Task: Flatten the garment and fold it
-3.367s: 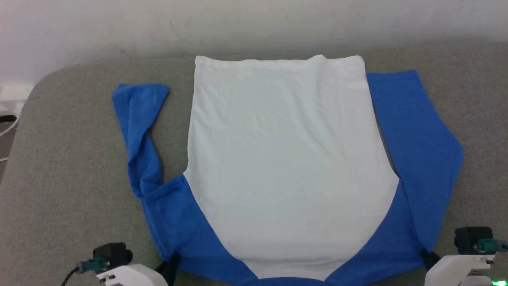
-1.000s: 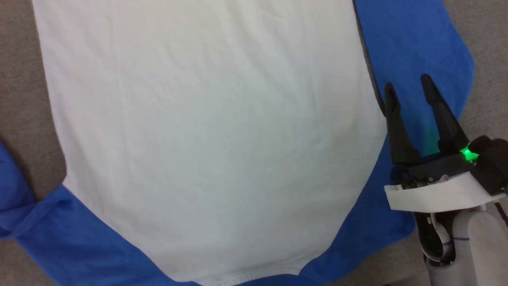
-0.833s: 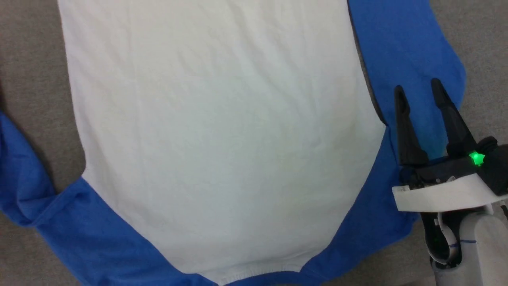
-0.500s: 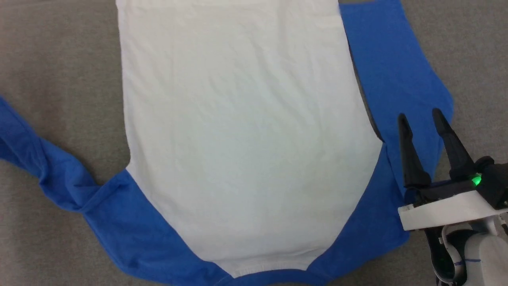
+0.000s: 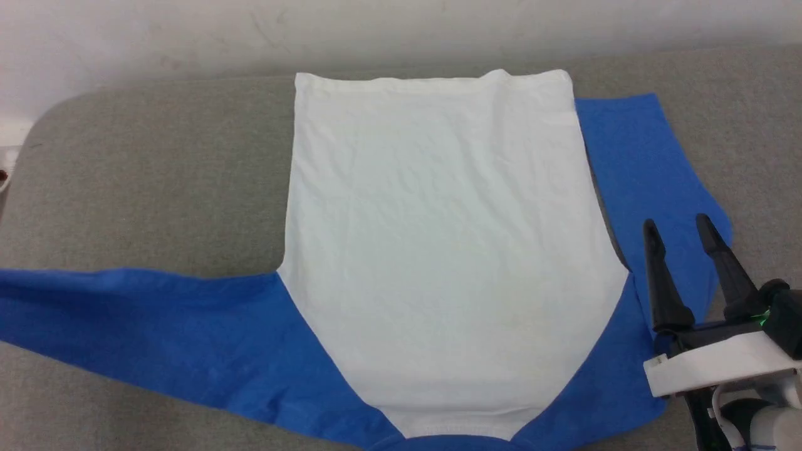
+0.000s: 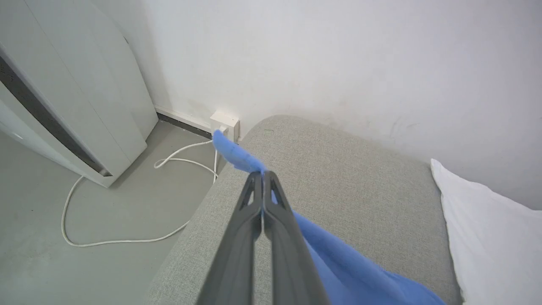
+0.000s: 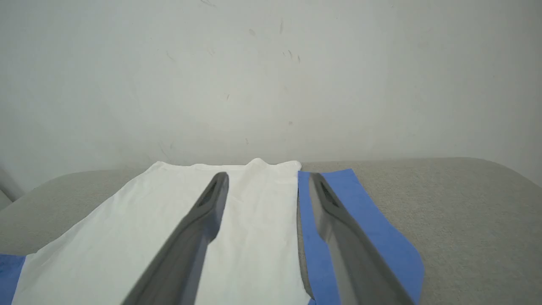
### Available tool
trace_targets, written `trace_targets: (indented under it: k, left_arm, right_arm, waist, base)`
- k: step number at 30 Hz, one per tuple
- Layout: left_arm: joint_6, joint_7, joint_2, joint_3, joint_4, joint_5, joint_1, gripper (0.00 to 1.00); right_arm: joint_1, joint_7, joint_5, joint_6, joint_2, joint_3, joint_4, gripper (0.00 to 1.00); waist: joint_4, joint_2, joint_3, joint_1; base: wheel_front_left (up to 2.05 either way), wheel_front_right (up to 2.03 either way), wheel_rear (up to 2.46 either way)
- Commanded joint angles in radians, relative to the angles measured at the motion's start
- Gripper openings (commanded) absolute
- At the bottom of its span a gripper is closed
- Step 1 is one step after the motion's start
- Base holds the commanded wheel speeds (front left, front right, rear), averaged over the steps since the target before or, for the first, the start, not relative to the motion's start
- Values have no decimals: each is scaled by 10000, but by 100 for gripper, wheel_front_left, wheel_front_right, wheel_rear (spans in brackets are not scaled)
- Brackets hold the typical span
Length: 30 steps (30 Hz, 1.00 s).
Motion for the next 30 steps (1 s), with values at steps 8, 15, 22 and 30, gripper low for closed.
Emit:
trace_targets:
  k: [8, 15, 22, 30]
  left_arm:
    - [-38, 13, -857, -151, -2946, -516, 699, 0]
    - [-280, 17, -1628, -2905, -4729, -226, -49, 0]
    - [-674, 114, -3264, -6534, -3842, 112, -1780, 0]
    - [-1212, -376, -5421, -9398, -1081, 789, -3070, 0]
  right_arm:
    - [193, 148, 50, -17, 16, 20, -188, 100]
    - [219, 189, 91, -17, 16, 62, -176, 100]
    - [267, 202, 179, -17, 16, 38, -146, 100]
    - [324, 277, 198, -17, 16, -361, -377, 100]
  waist:
    - [511, 0, -551, 2]
    - [496, 0, -629, 2]
    - [279, 0, -745, 2]
    - [-290, 0, -532, 2]
  base:
    - [0, 0, 0]
    - [0, 0, 0]
    - [0, 0, 0]
    - [0, 0, 0]
